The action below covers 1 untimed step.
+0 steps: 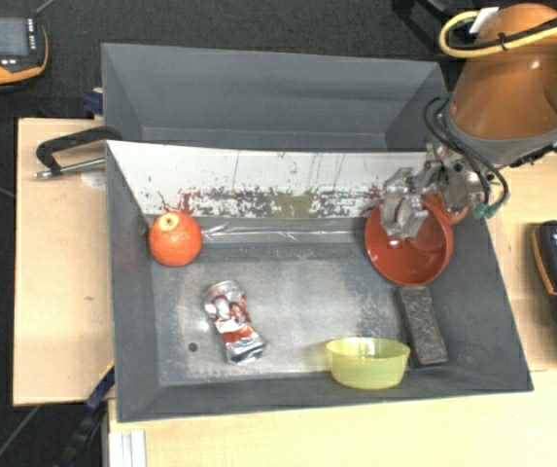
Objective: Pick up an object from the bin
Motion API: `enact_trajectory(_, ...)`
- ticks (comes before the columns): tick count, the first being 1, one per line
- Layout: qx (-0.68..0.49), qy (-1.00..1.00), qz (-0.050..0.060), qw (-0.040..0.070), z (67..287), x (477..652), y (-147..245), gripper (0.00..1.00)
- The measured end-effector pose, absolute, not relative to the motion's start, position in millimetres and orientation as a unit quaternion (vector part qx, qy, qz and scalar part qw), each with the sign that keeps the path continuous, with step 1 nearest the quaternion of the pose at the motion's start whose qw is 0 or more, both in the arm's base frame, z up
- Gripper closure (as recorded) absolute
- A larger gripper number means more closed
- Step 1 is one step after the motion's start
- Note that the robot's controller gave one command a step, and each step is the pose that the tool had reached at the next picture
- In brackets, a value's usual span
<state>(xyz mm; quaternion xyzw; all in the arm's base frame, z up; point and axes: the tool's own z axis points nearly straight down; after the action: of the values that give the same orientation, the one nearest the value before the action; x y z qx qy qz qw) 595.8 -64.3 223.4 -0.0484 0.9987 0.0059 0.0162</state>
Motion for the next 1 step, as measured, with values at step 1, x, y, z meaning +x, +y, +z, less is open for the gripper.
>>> enact_trajectory(1, -0.049, 0.999, 0.007, 0.014, 221.7, 595.0, -63.3, 0.0)
